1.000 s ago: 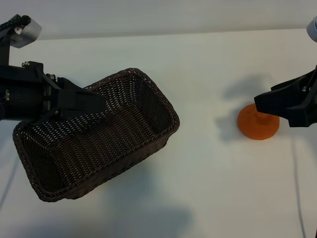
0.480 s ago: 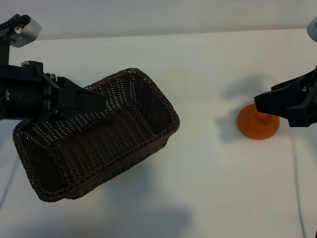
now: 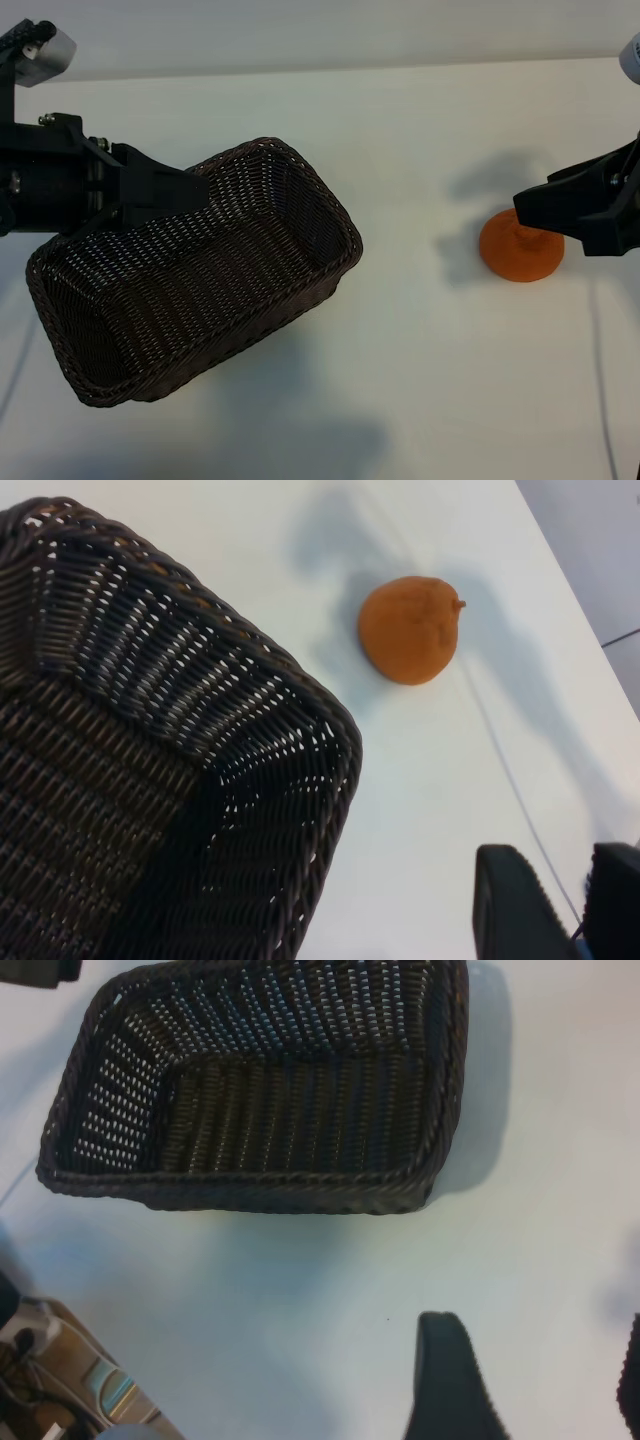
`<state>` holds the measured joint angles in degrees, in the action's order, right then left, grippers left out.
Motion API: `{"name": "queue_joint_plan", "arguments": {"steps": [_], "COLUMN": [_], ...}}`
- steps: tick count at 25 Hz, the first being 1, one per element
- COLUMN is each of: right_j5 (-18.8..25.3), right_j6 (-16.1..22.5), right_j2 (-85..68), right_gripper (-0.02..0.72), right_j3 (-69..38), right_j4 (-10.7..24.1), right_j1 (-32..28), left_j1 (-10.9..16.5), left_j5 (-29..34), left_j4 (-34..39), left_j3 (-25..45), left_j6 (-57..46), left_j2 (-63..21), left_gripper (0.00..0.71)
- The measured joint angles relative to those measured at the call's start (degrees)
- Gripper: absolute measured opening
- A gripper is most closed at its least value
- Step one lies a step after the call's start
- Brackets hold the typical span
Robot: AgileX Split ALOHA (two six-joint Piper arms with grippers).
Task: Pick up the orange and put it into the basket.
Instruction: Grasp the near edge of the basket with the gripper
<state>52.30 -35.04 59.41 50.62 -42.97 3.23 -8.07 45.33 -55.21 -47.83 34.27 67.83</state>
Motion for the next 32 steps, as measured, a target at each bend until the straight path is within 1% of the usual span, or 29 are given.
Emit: {"name": "queue_joint_plan", "arguments": {"steps": [5, 7, 9, 12, 15, 17, 19, 21, 23, 26, 28, 29, 32], "right_j5": [0.0, 0.0, 0.0, 0.0, 0.0, 0.0, 0.0, 0.0, 0.0, 0.0, 0.0, 0.0, 0.0], "right_j6": [0.0, 0.0, 0.0, 0.0, 0.0, 0.0, 0.0, 0.0, 0.0, 0.0, 0.0, 0.0, 0.0], "right_j2": [0.0, 0.0, 0.0, 0.0, 0.0, 0.0, 0.0, 0.0, 0.0, 0.0, 0.0, 0.0, 0.0], "right_gripper": [0.42, 0.42, 0.42, 0.42, 0.42, 0.42, 0.42, 0.42, 0.42, 0.42, 0.42, 0.42, 0.42], "right_j3": [0.0, 0.0, 0.0, 0.0, 0.0, 0.0, 0.0, 0.0, 0.0, 0.0, 0.0, 0.0, 0.0], "right_j4": [0.0, 0.0, 0.0, 0.0, 0.0, 0.0, 0.0, 0.0, 0.0, 0.0, 0.0, 0.0, 0.0], "right_j1": [0.0, 0.0, 0.0, 0.0, 0.0, 0.0, 0.0, 0.0, 0.0, 0.0, 0.0, 0.0, 0.0], "left_j1": [0.0, 0.0, 0.0, 0.0, 0.0, 0.0, 0.8, 3.55, 7.41, 15.24, 19.52, 20.84, 21.7], "left_j5": [-0.11, -0.11, -0.11, -0.04, 1.8, 4.17, 6.54, 8.38, 10.98, 15.75, 19.2, 20.26, 21.81], "left_j4": [0.0, 0.06, 0.2, 0.2, 0.2, 0.2, 0.2, 0.7, 1.86, 5.76, 9.23, 11.03, 16.05], "left_j3": [0.0, 0.0, 0.0, 0.0, 0.0, 0.0, 0.0, -0.41, -1.61, -4.62, -6.31, -6.8, -7.05], "left_j6": [-0.34, -0.83, -1.06, -1.32, -1.52, -1.92, -3.88, -6.21, -9.32, -14.04, -17.16, -18.96, -23.08], "left_j2": [0.0, 0.0, 0.0, 0.0, 0.0, 0.0, -0.48, -2.16, -4.68, -9.8, -12.61, -13.77, -16.55], "left_gripper": [0.249, 0.259, 0.292, 0.36, 0.422, 0.445, 0.453, 0.455, 0.455, 0.456, 0.456, 0.456, 0.456]}}
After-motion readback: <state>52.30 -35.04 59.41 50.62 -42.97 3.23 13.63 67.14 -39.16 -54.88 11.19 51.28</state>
